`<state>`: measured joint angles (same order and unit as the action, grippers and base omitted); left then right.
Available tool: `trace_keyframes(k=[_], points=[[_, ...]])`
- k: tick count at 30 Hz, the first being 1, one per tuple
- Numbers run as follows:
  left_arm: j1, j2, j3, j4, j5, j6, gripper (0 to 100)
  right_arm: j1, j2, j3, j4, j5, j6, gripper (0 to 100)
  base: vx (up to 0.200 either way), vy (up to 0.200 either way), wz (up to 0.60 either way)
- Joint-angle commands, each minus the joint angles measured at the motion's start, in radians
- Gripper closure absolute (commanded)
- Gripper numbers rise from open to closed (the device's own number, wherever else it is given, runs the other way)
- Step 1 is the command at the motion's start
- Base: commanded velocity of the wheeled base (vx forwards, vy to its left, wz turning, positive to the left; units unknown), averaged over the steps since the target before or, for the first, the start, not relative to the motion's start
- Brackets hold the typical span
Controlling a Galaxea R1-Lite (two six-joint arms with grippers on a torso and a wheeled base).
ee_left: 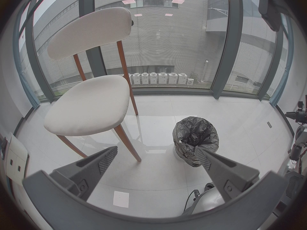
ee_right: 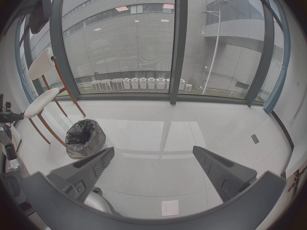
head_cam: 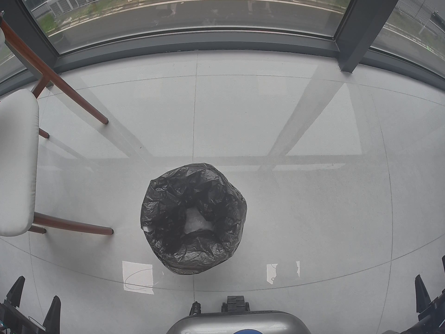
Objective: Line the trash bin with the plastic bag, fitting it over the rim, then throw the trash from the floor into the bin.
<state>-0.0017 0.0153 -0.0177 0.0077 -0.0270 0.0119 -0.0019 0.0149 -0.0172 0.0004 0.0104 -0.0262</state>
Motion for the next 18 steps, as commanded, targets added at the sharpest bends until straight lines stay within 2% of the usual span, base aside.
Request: trace_keyframes(k=[1,18], points=[[0.000,-0.015,0.016,0.000,-0.001,0.000,0,0.000,-0.015,0.017,0.000,0.000,0.000,0,0.000,0.000,0.00],[0.000,-0.015,0.016,0.000,-0.001,0.000,0,0.000,-0.015,0.017,0.000,0.000,-0.001,0,0.000,0.000,0.00]])
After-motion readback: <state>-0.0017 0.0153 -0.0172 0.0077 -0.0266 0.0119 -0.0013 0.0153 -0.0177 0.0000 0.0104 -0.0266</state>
